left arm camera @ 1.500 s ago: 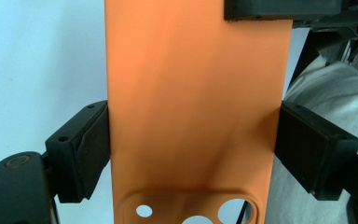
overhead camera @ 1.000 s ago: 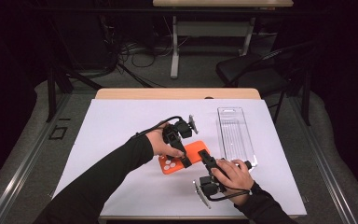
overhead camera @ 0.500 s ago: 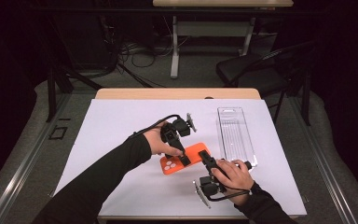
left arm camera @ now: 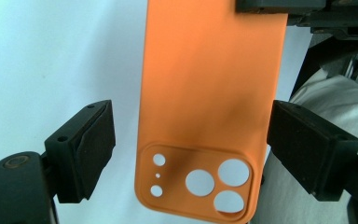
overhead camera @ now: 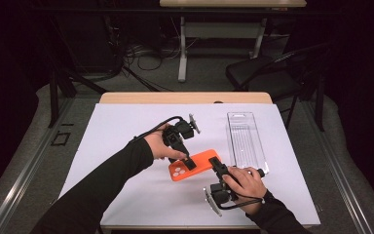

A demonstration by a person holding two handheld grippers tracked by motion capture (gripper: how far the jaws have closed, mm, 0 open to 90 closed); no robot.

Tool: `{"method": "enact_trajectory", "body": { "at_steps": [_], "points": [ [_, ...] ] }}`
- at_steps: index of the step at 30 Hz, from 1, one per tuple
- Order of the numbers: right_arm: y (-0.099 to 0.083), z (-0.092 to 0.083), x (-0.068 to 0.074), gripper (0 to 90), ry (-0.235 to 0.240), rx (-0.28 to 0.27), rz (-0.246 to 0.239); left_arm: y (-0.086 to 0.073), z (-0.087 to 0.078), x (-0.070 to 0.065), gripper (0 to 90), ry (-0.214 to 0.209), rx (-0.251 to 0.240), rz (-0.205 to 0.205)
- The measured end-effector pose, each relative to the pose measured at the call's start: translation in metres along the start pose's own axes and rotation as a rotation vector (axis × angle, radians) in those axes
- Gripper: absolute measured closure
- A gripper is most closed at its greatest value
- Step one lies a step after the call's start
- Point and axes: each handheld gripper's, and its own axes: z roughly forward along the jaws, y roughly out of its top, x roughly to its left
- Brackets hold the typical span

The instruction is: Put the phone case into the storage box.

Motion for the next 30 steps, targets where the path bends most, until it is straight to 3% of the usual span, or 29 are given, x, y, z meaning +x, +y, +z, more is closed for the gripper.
{"method": "enact_trajectory", "body": {
  "at_steps": [12, 19, 30],
  "points": [
    [-0.005, -0.001, -0.001, 80.5, 0.011, 0.002, 0.043, -0.012, -0.01, 0.009, 15.8, 0.017, -0.026, -0.027],
    [-0.008, -0.002, 0.0, 80.5, 0.021, 0.006, 0.069, -0.026, -0.021, 0.017, 15.9, 0.027, -0.07, -0.052],
    [-0.01, -0.002, -0.002, 80.6, 0.023, 0.012, 0.09, -0.045, -0.029, 0.027, 15.9, 0.06, -0.089, -0.09]
  ]
}}
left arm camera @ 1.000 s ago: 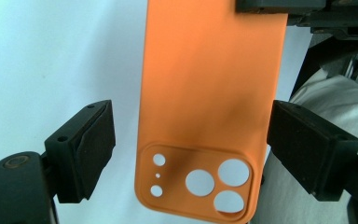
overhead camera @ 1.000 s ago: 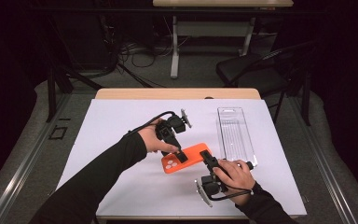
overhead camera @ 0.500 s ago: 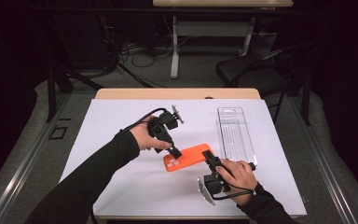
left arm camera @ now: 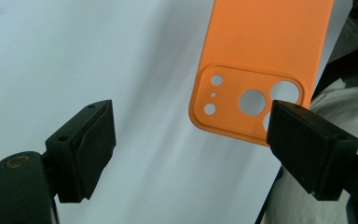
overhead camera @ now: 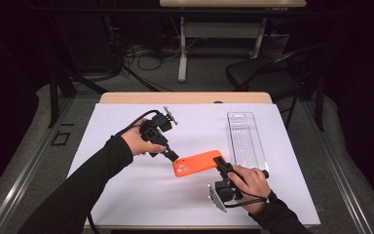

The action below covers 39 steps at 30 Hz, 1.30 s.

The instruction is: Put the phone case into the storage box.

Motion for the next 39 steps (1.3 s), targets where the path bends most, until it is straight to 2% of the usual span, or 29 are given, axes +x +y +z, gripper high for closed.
{"method": "enact_trajectory", "body": {
  "at_steps": [7, 12, 16, 21, 25, 27, 28, 31, 36, 39],
  "points": [
    [0.0, 0.0, -0.001, 80.6, 0.011, -0.001, 0.023, -0.007, -0.002, 0.004, 16.7, 0.027, -0.022, -0.008],
    [-0.001, 0.0, -0.004, 80.6, 0.025, -0.006, 0.081, -0.014, -0.005, 0.01, 17.1, 0.037, -0.055, -0.031],
    [-0.004, 0.0, -0.008, 80.6, 0.041, -0.016, 0.182, -0.018, -0.007, 0.013, 17.5, 0.043, -0.079, -0.042],
    [-0.007, 0.0, -0.015, 80.6, 0.057, -0.015, 0.272, -0.021, -0.005, 0.015, 17.5, 0.037, -0.094, -0.052],
    [-0.01, 0.001, -0.016, 80.7, 0.08, -0.015, 0.387, -0.023, -0.003, 0.016, 18.1, 0.03, -0.107, -0.053],
    [-0.013, 0.002, -0.018, 80.6, 0.092, -0.023, 0.429, -0.024, -0.003, 0.016, 19.0, 0.03, -0.117, -0.058],
    [-0.014, 0.003, -0.018, 80.7, 0.099, -0.027, 0.471, -0.025, -0.003, 0.016, 19.2, 0.026, -0.124, -0.063],
    [-0.018, 0.003, -0.021, 80.7, 0.108, -0.013, 0.517, -0.027, -0.005, 0.016, 20.3, 0.023, -0.143, -0.064],
    [-0.024, 0.004, -0.024, 80.7, 0.13, -0.015, 0.646, -0.029, -0.006, 0.014, 23.3, 0.021, -0.176, -0.061],
    [-0.027, 0.005, -0.027, 80.7, 0.147, -0.034, 0.739, -0.029, -0.005, 0.013, 23.3, 0.018, -0.184, -0.052]
  ]
}}
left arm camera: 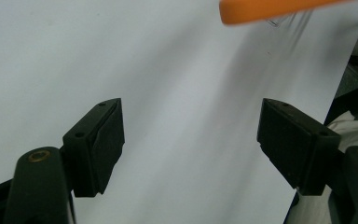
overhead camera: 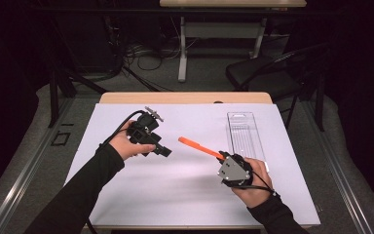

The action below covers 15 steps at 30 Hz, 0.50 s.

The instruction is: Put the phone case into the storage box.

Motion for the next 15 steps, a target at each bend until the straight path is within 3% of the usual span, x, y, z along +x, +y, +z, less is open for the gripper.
{"method": "enact_trajectory", "body": {
  "at_steps": [15],
  "points": [
    [-0.0012, 0.0037, -0.0077, 80.8, 0.052, -0.103, 0.232, -0.0004, 0.0053, -0.0046, 28.4, -0.028, -0.066, 0.006]
  ]
}}
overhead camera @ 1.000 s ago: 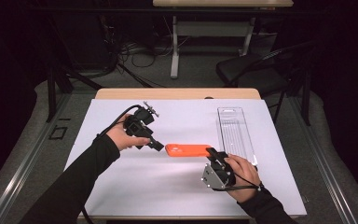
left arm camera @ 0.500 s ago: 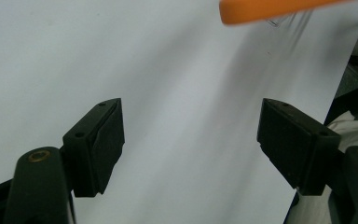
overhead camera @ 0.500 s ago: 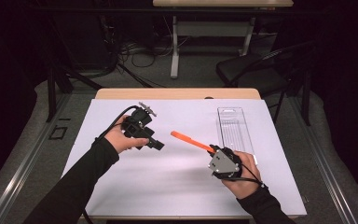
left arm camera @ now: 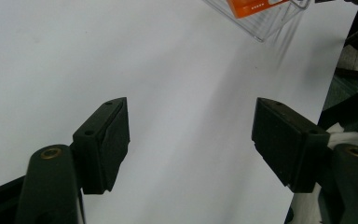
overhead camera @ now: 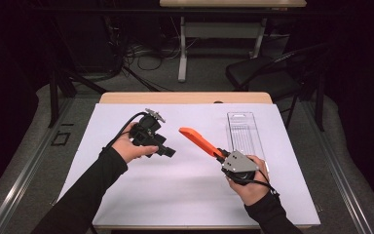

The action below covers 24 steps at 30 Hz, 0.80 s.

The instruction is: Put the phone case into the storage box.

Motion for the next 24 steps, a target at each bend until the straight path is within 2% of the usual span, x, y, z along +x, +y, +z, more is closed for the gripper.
{"method": "enact_trajectory", "body": {
  "at_steps": [9, 12, 14, 17, 24],
  "points": [
    [0.0006, 0.0013, -0.0031, 80.8, 0.022, -0.06, 0.107, 0.0007, 0.0029, -0.0035, 32.1, -0.012, -0.032, 0.005],
    [-0.0009, 0.0023, -0.0044, 80.8, 0.025, -0.075, 0.139, 0.0015, 0.0028, -0.0047, 34.9, -0.022, -0.049, 0.004],
    [-0.0021, 0.003, -0.0055, 80.8, 0.028, -0.084, 0.161, 0.0019, 0.0027, -0.0059, 36.6, -0.01, -0.056, 0.006],
    [-0.0033, 0.0037, -0.007, 80.8, 0.031, -0.098, 0.192, 0.0021, 0.003, -0.0056, 39.7, -0.024, -0.066, 0.012],
    [-0.0044, 0.006, -0.0097, 80.8, 0.052, -0.135, 0.278, 0.0011, 0.002, -0.0073, 44.3, 0.001, -0.119, 0.015]
  ]
}}
